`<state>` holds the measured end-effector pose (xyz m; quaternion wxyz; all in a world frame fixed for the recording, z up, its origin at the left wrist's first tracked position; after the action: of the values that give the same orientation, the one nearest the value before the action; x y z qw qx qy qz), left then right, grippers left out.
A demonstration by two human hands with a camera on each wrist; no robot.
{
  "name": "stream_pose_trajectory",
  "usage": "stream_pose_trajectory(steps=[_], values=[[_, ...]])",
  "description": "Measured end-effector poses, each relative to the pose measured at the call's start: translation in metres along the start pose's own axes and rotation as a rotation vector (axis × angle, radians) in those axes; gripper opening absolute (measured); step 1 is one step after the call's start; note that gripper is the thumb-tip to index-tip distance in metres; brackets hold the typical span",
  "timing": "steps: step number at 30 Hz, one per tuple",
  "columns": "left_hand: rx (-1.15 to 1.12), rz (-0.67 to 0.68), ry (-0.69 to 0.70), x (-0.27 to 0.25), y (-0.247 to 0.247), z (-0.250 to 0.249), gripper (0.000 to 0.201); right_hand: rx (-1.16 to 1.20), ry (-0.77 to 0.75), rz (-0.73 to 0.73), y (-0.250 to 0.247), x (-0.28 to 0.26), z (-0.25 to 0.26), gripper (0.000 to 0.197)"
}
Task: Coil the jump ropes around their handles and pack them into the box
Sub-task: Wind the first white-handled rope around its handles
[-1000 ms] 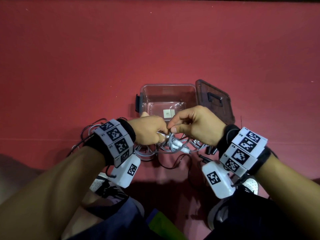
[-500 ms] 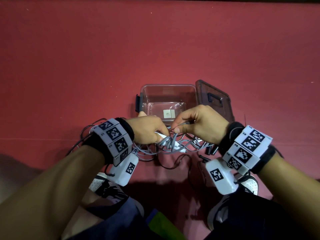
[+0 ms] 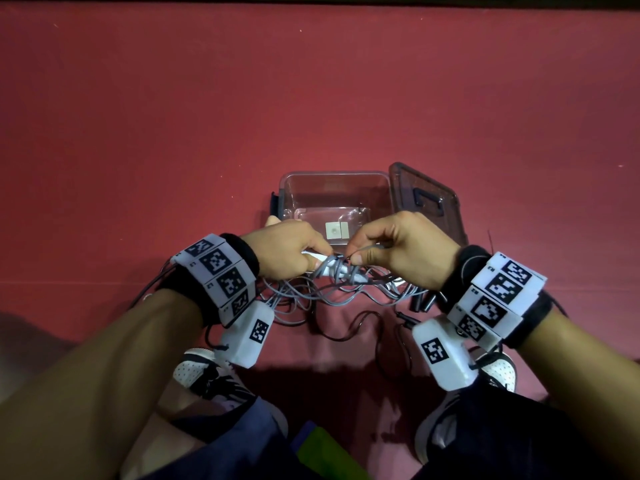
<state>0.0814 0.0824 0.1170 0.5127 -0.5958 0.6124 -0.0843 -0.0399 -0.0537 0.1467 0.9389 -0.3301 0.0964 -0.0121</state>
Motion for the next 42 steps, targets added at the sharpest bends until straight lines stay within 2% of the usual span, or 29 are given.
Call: stream_pose_trajectory(steps=[4, 6, 8, 11, 14, 19, 21, 25, 30, 37, 39, 42], values=[[-0.054, -0.019, -0.016, 0.000, -0.002, -0.006, 0.012, 0.149, 0.003, -0.038, 0.002, 0.002, 0.001, 0.008], [-0.081, -0.046, -0.009, -0.001, -0.004, -0.010, 0.018, 0.169, 0.005, -0.048, 0.002, 0.002, 0.001, 0.008], [-0.085, -0.087, -0.002, -0.001, -0.006, -0.012, 0.016, 0.182, 0.022, -0.061, 0.001, 0.003, -0.001, 0.008], [-0.061, -0.162, -0.016, -0.001, -0.007, -0.011, 0.031, 0.176, 0.044, -0.079, 0.002, 0.004, -0.004, 0.007], [-0.073, -0.202, -0.014, 0.001, -0.006, -0.011, 0.028, 0.204, 0.033, -0.077, 0.005, 0.004, -0.003, 0.006], [-0.078, -0.180, -0.011, 0.002, -0.005, -0.012, 0.017, 0.210, 0.069, -0.130, 0.003, 0.006, -0.010, 0.007], [-0.096, -0.177, -0.005, 0.002, -0.005, -0.011, 0.019, 0.228, 0.089, -0.143, 0.002, 0.007, -0.012, 0.007], [-0.118, -0.091, 0.032, 0.003, 0.001, -0.011, 0.014, 0.340, 0.114, -0.152, 0.004, 0.005, -0.010, 0.009], [-0.079, 0.012, 0.037, 0.001, 0.008, -0.014, 0.006, 0.188, 0.084, -0.109, 0.007, 0.004, -0.008, 0.009], [-0.266, 0.000, 0.097, -0.001, 0.006, -0.016, 0.032, -0.092, 0.166, -0.202, -0.007, 0.003, -0.013, 0.034], [-0.327, 0.011, 0.124, -0.002, 0.006, -0.017, 0.040, -0.084, 0.162, -0.219, -0.008, 0.002, -0.013, 0.035], [-0.430, 0.016, 0.168, -0.003, 0.006, -0.017, 0.040, -0.029, 0.154, -0.248, -0.005, 0.002, -0.014, 0.036]])
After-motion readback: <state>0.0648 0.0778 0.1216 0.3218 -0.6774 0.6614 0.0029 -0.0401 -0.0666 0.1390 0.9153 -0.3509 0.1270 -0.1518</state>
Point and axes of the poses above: each hand's wrist, its own x-axis towards the middle knuckle, its own y-axis out of the palm, z = x × y, the point moved 4 cm from there along x, towards the middle knuckle, and after that the axes turned 4 degrees about -y, right-handed, at the moved point
